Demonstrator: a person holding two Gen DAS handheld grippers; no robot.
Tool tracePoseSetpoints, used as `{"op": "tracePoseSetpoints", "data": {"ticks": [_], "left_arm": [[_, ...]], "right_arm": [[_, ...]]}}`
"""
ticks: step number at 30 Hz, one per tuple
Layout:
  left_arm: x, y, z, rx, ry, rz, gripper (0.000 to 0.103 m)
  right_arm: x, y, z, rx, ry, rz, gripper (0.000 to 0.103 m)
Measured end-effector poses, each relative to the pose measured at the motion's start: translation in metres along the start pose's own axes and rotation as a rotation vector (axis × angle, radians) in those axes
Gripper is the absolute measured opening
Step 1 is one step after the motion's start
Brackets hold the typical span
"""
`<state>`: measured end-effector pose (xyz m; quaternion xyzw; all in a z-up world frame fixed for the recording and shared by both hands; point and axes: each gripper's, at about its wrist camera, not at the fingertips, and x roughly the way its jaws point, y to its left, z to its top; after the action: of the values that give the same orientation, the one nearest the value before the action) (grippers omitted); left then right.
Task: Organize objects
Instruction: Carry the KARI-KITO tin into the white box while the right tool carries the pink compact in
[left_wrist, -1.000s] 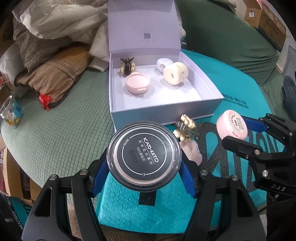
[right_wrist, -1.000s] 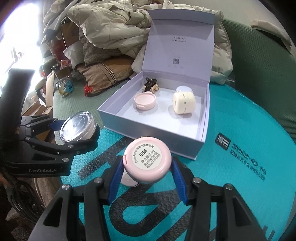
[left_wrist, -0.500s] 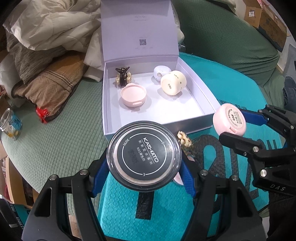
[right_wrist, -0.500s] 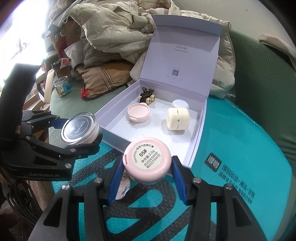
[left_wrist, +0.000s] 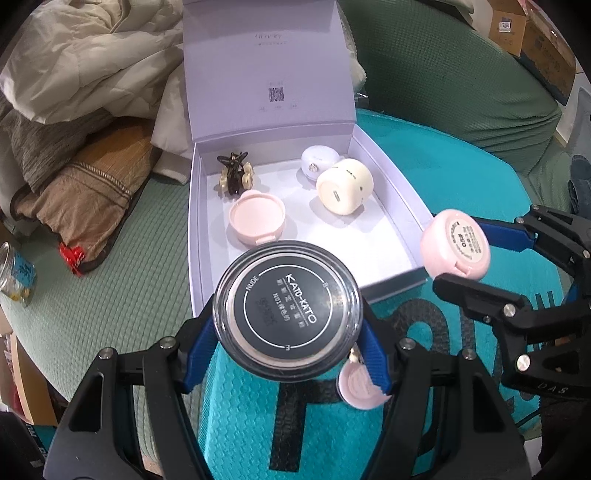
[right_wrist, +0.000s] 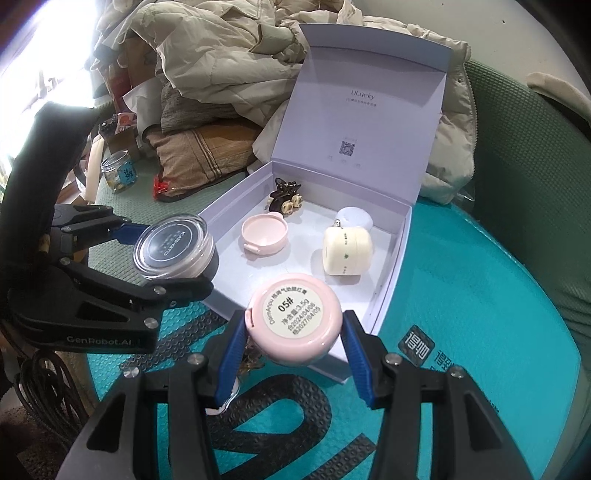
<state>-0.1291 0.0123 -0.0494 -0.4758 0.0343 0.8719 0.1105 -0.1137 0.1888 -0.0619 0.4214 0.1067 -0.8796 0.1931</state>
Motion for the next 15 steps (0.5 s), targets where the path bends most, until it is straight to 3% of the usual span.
{"op": "tracePoseSetpoints", "data": {"ticks": [15], "left_arm": [[0.038, 0.008, 0.026, 0.024, 0.033, -0.007, 0.067]], "right_arm": [[0.033, -0.015, 0.015, 0.011, 0.043, -0.003, 0.052]]}}
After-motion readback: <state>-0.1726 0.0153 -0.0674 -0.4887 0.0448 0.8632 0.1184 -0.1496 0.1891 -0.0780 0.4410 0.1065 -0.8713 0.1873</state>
